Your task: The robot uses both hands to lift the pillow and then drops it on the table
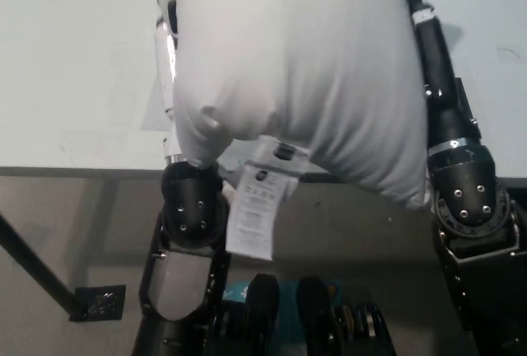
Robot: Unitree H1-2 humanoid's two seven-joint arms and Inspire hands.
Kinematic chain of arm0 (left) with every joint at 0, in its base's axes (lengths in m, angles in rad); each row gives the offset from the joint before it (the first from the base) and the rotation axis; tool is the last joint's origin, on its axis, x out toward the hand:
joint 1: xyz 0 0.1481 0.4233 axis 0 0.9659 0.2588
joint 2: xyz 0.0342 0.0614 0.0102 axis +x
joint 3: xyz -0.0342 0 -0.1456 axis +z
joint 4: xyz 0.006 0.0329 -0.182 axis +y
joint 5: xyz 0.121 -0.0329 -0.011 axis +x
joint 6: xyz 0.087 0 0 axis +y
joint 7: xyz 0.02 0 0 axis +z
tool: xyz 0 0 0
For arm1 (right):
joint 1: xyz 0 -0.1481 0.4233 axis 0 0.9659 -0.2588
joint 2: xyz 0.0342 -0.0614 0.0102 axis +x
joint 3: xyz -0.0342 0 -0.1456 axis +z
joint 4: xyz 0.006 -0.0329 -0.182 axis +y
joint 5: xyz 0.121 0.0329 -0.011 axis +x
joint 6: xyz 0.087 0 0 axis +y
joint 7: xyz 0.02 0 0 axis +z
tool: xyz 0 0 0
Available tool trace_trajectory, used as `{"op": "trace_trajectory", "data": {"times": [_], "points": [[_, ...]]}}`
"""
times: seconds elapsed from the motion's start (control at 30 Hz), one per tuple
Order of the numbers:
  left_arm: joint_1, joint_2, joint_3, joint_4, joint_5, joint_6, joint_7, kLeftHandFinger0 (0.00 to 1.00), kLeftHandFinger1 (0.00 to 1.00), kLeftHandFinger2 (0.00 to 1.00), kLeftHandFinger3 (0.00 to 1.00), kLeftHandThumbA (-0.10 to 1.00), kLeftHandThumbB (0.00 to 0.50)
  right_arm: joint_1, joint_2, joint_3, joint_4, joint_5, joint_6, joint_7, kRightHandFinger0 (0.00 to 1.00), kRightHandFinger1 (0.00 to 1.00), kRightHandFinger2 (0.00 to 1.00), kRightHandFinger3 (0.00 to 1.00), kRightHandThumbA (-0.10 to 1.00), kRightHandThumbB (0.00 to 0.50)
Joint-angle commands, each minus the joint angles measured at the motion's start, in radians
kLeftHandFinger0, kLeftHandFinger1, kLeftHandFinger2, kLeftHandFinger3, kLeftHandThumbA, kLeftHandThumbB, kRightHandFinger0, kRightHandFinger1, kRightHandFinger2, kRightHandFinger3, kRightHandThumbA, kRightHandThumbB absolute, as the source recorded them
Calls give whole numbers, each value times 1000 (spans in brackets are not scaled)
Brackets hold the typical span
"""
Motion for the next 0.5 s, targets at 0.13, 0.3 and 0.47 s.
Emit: {"op": "trace_trajectory", "data": {"times": [0.13, 0.3, 0.47], "points": [[-77, 16, 36, 329, -79, -72, -36, 1000, 1000, 1000, 1000, 1000, 28, -44, 25, 36, 169, 21, -144, 48, 1000, 1000, 1000, 1000, 1000, 223], [-64, 66, 11, 387, -46, -103, -35, 1000, 1000, 1000, 1000, 1000, 57, -50, 19, 25, 224, 32, -183, 52, 1000, 1000, 1000, 1000, 1000, 263], [-74, 122, -10, 420, -22, -124, -25, 1000, 1000, 1000, 1000, 1000, 103, -56, 8, 9, 184, 52, -168, 65, 1000, 1000, 1000, 1000, 1000, 249]]}}
